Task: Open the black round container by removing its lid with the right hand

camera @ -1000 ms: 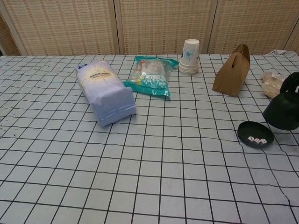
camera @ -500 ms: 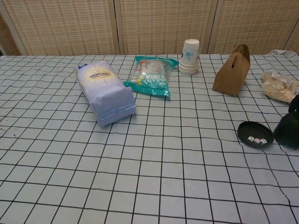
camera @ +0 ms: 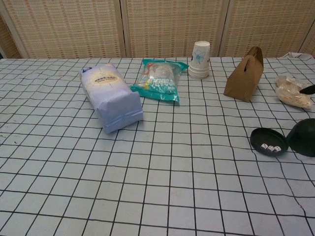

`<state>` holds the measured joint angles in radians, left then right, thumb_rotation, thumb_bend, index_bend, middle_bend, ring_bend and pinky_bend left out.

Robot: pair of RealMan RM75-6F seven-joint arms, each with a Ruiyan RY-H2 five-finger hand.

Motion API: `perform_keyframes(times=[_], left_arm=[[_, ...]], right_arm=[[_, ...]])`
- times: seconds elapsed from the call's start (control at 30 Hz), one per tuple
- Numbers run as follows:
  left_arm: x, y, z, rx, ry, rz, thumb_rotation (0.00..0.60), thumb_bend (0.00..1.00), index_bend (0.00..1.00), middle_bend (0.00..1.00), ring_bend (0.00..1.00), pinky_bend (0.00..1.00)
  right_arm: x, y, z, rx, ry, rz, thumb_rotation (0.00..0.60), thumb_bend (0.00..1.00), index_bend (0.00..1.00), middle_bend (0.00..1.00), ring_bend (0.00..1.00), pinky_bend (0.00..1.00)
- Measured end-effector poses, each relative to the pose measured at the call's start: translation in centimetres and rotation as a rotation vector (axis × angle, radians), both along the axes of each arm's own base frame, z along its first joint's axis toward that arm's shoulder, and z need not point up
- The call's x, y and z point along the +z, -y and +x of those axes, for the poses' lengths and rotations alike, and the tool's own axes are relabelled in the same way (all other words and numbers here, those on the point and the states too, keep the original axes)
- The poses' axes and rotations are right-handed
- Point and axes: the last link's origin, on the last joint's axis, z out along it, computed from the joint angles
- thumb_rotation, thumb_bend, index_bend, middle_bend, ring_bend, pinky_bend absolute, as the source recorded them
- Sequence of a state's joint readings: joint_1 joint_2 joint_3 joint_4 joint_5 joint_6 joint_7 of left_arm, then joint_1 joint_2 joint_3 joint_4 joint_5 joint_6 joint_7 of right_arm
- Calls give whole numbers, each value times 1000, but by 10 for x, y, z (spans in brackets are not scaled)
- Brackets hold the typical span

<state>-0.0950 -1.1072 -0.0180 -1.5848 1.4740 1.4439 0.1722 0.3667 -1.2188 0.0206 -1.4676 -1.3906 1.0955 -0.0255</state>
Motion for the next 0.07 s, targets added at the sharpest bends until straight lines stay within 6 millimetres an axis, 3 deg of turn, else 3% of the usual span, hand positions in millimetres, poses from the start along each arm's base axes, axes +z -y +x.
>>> perform_keyframes(times=[0.07], left_arm=[[-1,0,1,-2,-4,-5,600,304,65,0,9,337]], right_arm=[[3,-2,1,20,9,-45,600,55,16,27,0,52]])
